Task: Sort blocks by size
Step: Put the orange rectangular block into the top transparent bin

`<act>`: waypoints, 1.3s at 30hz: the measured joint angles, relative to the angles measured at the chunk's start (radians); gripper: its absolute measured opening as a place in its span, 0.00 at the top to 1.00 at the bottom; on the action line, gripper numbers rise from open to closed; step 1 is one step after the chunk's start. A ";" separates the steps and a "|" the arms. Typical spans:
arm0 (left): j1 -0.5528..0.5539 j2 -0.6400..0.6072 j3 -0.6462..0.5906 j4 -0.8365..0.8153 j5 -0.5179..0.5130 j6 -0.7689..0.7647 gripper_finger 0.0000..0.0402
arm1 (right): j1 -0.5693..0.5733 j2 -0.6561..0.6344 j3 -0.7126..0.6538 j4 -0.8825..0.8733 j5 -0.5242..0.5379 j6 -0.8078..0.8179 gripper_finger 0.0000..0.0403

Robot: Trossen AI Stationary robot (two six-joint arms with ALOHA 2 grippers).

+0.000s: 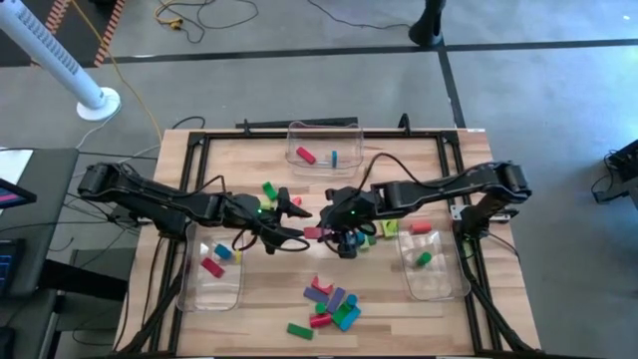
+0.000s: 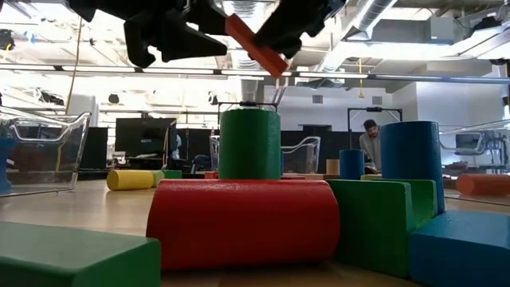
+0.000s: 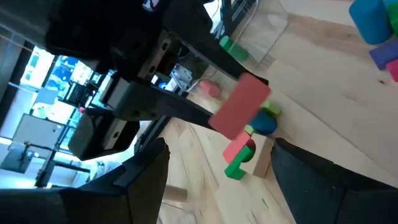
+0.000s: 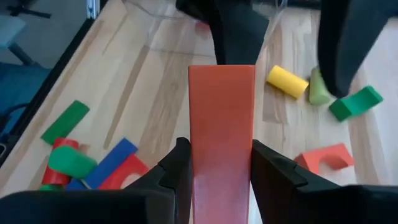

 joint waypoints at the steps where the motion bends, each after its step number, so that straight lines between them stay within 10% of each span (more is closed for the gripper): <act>1: 0.000 0.000 0.000 0.004 0.000 -0.005 0.33 | 0.000 0.007 0.007 0.001 -0.001 -0.001 0.62; 32: 0.000 0.000 0.000 0.003 0.072 -0.002 0.33 | -0.063 0.030 0.014 0.062 -0.066 0.015 0.62; 39: 0.000 0.000 -0.002 -0.016 0.073 -0.002 0.45 | -0.073 0.116 0.062 0.065 -0.128 0.010 0.62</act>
